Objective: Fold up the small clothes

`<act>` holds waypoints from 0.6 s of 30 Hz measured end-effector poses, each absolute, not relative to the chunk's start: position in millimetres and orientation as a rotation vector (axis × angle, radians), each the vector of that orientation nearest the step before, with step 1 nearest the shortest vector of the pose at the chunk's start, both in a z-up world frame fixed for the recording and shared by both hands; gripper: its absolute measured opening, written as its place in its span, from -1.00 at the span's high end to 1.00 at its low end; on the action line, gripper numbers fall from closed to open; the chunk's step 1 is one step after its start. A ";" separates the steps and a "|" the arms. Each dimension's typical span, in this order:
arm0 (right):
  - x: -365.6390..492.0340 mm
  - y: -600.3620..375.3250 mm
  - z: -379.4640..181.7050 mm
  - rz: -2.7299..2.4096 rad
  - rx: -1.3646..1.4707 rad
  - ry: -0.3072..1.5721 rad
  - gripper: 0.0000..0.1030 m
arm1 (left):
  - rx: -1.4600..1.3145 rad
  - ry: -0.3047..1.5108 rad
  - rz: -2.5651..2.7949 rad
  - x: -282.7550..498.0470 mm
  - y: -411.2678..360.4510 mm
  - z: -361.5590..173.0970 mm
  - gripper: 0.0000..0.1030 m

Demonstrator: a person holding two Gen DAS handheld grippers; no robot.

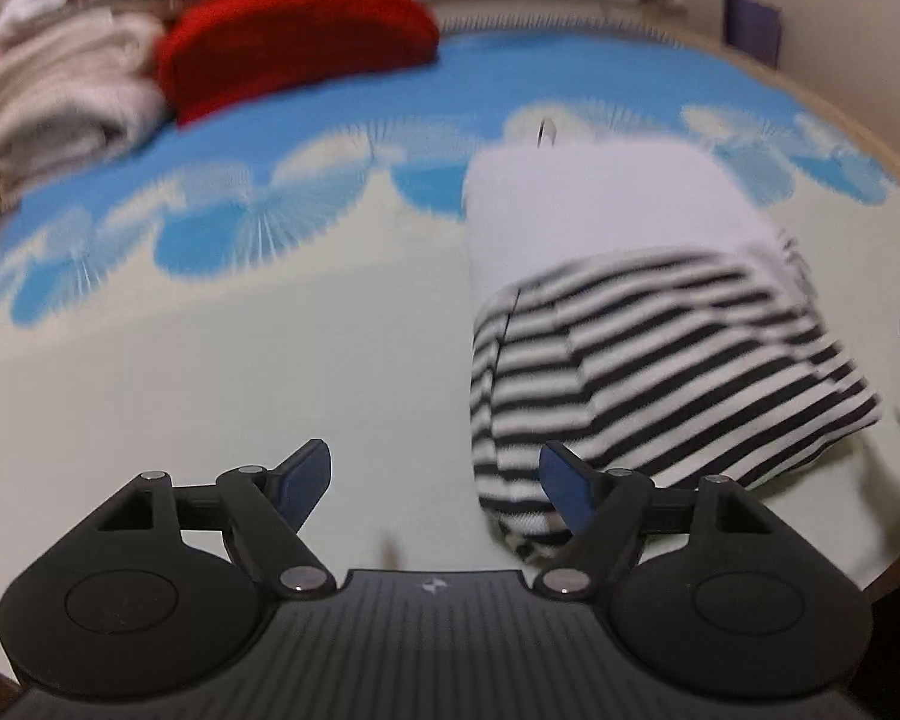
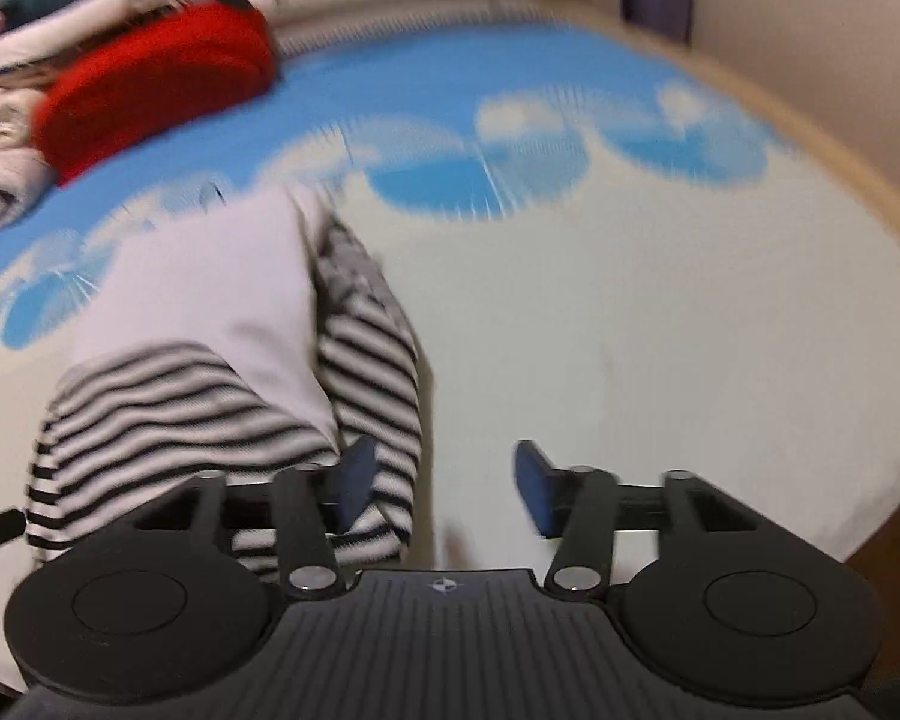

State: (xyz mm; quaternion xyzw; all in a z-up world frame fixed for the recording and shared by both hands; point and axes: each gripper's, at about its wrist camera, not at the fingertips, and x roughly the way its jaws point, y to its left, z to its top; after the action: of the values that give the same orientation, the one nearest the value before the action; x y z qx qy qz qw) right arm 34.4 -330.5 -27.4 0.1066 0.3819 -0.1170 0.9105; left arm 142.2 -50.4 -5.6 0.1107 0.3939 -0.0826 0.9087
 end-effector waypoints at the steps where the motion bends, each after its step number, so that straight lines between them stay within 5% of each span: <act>1: 26.9 -326.8 -18.9 -0.224 0.201 0.755 -0.25 | 0.244 0.769 -0.165 134.8 -51.0 5.8 -0.66; 5: -1.0 -313.8 12.5 -0.171 0.149 0.659 -0.72 | 0.267 0.595 -0.091 101.9 -54.7 56.4 -0.79; 12: -65.7 -286.1 55.4 -0.134 0.089 0.513 -0.86 | 0.154 0.612 -0.105 20.6 -52.4 98.2 -0.80; 18: -97.3 -274.5 47.5 -0.184 0.175 0.547 -0.91 | 0.135 0.764 -0.103 -13.1 -52.0 61.6 -0.99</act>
State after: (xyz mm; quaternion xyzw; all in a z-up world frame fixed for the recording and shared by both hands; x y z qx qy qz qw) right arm -97.3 -274.5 47.5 0.0863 0.2693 -0.0907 0.9549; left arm -13.1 -52.0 61.6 0.0659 0.3725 -0.0503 0.9243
